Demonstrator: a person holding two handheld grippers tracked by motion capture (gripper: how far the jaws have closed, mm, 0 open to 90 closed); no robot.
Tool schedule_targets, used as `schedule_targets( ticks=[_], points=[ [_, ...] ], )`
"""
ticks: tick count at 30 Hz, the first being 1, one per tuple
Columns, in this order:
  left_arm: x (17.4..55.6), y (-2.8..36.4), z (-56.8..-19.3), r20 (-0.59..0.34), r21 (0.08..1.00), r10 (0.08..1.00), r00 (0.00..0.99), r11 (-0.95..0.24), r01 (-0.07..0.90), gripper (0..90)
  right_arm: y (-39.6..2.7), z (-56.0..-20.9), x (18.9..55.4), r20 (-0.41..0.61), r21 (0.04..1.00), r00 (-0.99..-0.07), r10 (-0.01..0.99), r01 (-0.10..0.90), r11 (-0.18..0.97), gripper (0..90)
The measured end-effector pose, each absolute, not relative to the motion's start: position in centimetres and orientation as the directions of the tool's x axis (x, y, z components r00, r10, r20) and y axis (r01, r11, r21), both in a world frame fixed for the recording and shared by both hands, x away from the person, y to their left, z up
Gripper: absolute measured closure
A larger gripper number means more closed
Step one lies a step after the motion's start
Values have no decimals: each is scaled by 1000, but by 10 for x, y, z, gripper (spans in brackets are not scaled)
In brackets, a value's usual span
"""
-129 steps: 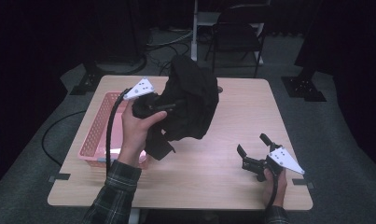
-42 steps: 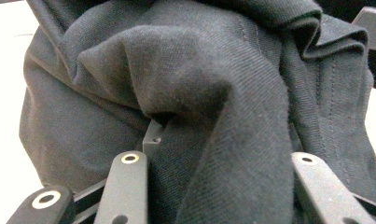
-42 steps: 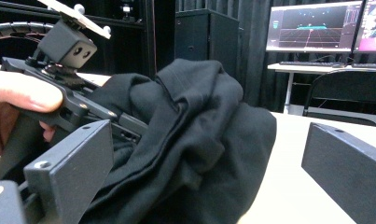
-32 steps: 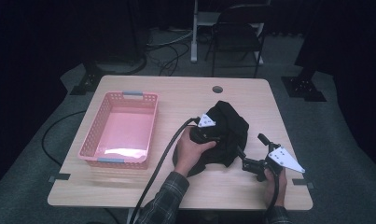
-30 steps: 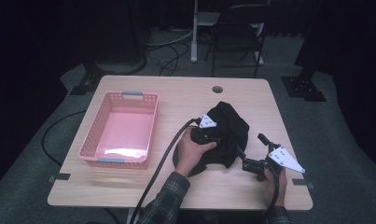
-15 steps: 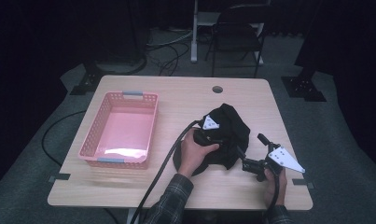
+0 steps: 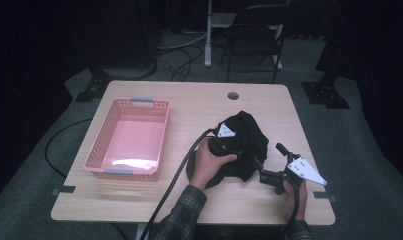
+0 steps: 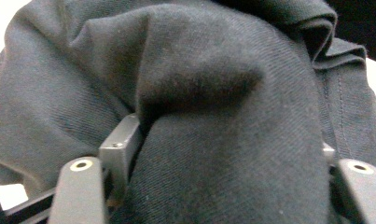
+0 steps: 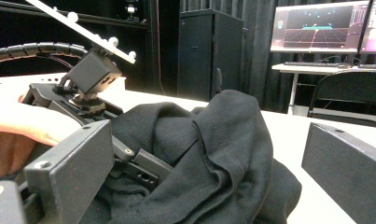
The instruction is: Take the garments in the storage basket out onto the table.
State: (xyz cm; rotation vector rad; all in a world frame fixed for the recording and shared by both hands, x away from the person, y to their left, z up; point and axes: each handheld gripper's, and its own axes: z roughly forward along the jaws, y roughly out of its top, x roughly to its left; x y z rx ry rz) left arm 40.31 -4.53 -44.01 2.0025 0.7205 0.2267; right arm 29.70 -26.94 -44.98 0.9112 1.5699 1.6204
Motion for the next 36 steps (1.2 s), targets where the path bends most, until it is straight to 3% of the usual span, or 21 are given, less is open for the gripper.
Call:
schedule_targets(
  ticks=[14,24,28,36],
  points=[
    [401,-51,-440,-68,836,574,816,-414,361,122,-269,-450,297,20,1000,-516,856,-8,-28,19],
    [401,-52,-440,-46,837,579,814,-422,348,116,-269,-450,297,19,1000,-518,855,-8,-27,19],
    [402,-52,-440,-29,840,596,802,-421,343,56,-270,-450,297,20,1000,-520,854,-7,-28,19],
    [401,-51,-439,-24,845,601,799,-415,337,38,-270,-450,297,21,1000,-521,854,-7,-29,19]
  ],
)
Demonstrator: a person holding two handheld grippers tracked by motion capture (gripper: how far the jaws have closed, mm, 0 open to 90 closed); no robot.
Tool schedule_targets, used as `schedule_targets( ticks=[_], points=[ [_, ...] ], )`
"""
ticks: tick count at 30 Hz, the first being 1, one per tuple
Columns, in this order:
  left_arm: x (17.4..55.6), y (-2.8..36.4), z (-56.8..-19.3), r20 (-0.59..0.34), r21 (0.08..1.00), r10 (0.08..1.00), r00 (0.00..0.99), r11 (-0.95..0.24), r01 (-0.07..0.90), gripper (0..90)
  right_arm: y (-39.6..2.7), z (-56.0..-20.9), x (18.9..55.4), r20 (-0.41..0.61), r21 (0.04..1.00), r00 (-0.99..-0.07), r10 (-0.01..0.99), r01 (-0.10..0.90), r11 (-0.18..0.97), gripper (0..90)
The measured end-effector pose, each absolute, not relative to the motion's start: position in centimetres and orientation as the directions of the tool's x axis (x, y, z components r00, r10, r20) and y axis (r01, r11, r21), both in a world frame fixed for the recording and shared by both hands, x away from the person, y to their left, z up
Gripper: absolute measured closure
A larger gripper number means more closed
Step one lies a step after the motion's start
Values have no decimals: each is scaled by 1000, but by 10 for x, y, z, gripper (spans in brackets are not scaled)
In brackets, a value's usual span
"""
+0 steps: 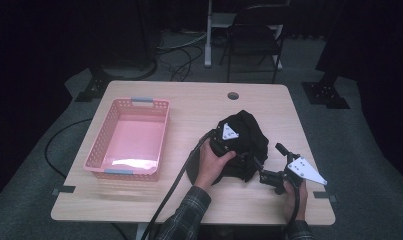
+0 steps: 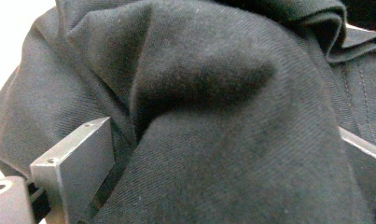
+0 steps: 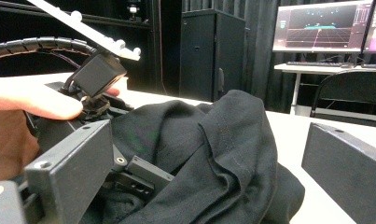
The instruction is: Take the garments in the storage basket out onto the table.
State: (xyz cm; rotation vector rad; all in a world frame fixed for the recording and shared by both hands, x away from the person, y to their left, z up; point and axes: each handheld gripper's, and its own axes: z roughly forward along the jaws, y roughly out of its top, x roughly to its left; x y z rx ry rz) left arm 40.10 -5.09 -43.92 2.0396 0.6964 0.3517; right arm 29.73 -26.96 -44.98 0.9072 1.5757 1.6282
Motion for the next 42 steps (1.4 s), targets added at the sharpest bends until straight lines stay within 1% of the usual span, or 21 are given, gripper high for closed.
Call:
schedule_targets(
  ticks=[7,13,26,42],
  points=[
    [397,-46,-433,-12,862,601,799,-399,313,37,-270,-450,297,22,1000,-520,854,-7,-30,19],
    [392,-40,-429,-28,877,599,800,-369,307,37,-270,-450,297,23,1000,-521,853,-6,-31,20],
    [379,-25,-414,-3,913,594,805,-326,244,37,-270,-450,297,21,1000,-523,852,-7,-29,20],
    [366,-7,-395,-3,958,600,800,-228,175,37,-270,-450,297,21,1000,-523,852,-7,-29,19]
  ],
)
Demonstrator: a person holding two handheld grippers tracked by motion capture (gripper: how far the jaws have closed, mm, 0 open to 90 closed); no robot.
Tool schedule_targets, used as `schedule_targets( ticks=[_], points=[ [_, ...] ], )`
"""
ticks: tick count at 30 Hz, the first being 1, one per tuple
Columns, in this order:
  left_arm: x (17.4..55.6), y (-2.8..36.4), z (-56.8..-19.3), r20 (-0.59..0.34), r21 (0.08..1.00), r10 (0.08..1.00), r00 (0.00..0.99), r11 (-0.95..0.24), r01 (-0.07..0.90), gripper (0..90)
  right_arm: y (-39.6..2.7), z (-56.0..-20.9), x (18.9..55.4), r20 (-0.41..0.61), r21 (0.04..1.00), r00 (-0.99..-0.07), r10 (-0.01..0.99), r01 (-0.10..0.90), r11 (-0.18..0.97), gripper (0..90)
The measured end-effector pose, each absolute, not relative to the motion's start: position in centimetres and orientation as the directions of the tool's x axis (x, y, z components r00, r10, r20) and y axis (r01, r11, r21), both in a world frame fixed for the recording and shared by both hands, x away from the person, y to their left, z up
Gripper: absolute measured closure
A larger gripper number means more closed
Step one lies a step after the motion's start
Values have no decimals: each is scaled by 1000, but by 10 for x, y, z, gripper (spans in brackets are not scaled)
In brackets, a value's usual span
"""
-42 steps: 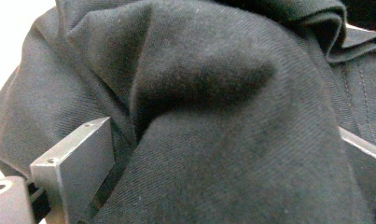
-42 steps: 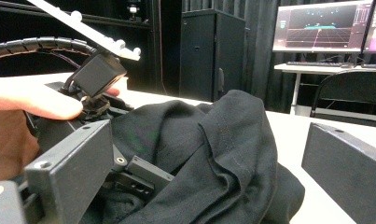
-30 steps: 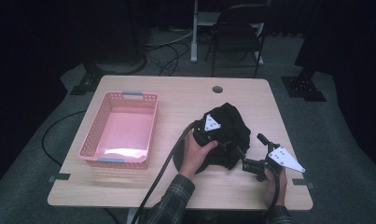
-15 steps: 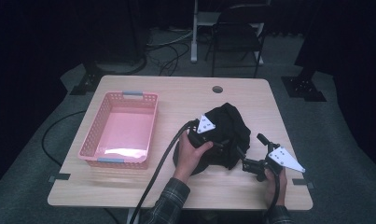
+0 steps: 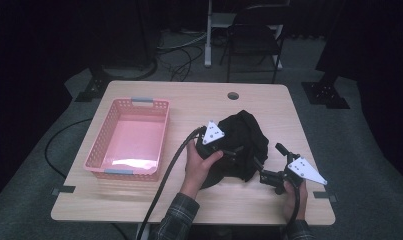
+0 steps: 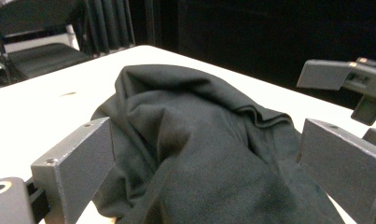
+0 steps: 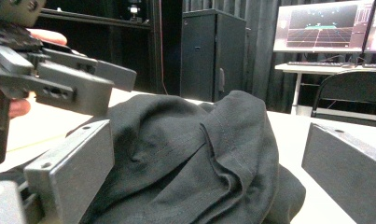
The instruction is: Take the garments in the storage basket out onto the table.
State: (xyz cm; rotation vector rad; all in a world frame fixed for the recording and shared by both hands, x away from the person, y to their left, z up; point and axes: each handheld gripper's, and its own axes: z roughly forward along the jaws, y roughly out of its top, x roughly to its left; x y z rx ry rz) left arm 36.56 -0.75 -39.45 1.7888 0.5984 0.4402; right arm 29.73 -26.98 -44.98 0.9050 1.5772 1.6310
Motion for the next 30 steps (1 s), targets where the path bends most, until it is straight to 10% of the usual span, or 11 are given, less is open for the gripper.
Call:
schedule_targets(
  ticks=[30],
  points=[
    [319,51,-397,-25,994,669,742,-61,88,36,-270,-450,297,20,1000,-531,847,-9,-29,19]
  ],
)
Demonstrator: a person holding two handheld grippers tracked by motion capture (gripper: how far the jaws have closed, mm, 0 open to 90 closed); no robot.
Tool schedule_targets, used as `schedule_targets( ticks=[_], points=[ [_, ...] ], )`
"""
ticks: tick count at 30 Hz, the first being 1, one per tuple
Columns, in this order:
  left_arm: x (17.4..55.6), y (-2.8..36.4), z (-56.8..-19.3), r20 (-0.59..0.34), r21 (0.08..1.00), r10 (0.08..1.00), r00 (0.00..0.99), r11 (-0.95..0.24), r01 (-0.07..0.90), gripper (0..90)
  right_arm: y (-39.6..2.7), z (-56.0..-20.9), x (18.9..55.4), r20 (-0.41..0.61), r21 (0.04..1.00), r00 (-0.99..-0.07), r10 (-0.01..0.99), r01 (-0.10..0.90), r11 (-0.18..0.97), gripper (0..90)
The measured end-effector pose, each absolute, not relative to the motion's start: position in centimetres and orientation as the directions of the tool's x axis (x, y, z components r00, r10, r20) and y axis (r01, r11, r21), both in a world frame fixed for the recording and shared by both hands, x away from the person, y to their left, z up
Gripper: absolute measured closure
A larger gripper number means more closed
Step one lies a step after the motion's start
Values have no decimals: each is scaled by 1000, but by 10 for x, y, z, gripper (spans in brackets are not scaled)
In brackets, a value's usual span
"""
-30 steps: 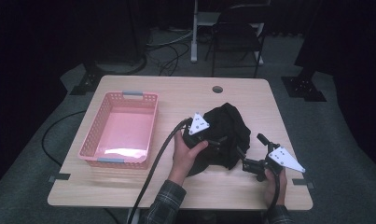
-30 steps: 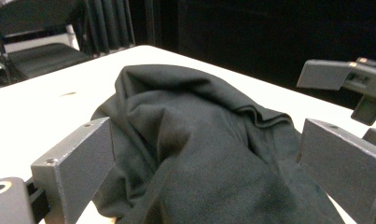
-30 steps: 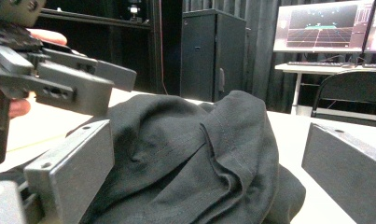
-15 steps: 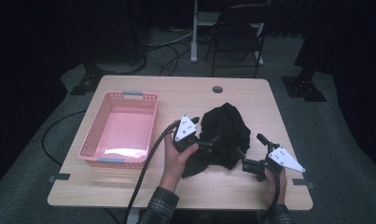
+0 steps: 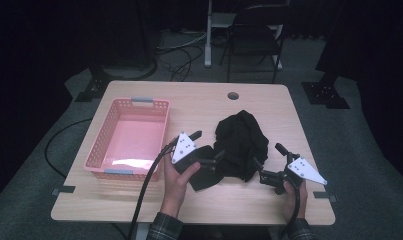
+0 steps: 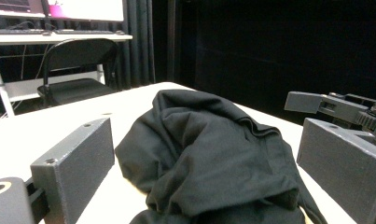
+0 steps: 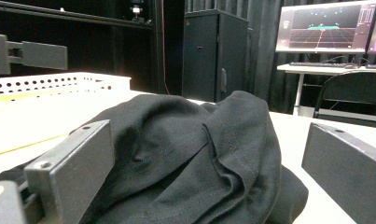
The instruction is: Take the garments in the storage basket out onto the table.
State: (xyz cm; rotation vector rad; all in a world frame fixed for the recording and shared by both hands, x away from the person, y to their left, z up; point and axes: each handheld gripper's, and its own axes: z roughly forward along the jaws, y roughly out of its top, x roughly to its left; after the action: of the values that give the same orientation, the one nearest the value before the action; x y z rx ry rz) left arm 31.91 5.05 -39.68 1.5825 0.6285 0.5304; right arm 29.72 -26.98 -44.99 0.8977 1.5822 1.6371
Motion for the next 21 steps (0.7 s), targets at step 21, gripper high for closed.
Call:
schedule_targets(
  ticks=[21],
  points=[
    [296,65,-426,-12,995,676,736,-63,75,36,-270,-450,298,22,999,-531,847,-7,-31,19]
  ],
)
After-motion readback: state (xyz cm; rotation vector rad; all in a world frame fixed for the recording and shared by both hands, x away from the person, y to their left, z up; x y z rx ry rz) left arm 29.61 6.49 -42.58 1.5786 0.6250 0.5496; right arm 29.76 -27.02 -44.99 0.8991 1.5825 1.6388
